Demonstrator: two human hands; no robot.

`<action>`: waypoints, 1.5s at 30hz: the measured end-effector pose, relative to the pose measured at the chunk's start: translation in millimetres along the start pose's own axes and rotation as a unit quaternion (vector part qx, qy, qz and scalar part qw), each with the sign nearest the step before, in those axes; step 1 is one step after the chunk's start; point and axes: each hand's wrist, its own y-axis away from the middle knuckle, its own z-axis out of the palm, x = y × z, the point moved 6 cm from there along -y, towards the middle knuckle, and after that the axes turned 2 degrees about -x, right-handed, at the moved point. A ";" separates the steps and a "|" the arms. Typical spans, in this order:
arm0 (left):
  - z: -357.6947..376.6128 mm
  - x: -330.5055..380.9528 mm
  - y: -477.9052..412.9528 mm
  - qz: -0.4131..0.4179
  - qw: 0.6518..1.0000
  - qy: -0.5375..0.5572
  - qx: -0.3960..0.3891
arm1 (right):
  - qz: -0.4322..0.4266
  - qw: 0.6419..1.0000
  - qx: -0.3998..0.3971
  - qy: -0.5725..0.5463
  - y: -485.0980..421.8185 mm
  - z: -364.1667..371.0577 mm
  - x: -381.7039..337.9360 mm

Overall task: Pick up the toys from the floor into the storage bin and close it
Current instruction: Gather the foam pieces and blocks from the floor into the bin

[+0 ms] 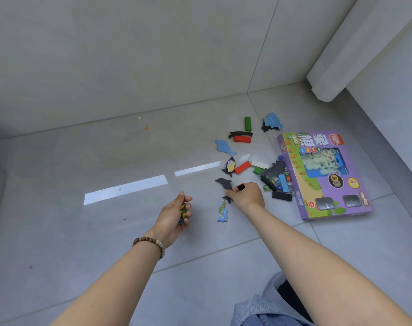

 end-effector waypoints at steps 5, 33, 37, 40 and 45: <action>-10.2 5.3 3.3 0.004 1.000 0.012 0.009 | -0.022 0.999 0.047 0.010 7.1 -2.2 5.6; -23.9 0.7 3.8 -0.008 1.000 0.009 0.009 | -0.124 0.982 0.008 0.142 4.6 0.5 3.9; -20.1 3.1 5.1 -0.003 1.000 -0.009 0.003 | -0.104 0.995 -0.008 -0.010 3.7 -4.0 15.9; -14.5 3.8 7.0 0.004 1.000 -0.025 0.000 | -0.076 0.983 -0.012 -0.169 13.6 -12.4 9.9; -6.9 38.5 25.7 0.053 0.998 -0.034 0.009 | -0.084 0.957 -0.090 -0.262 53.6 -11.4 -48.6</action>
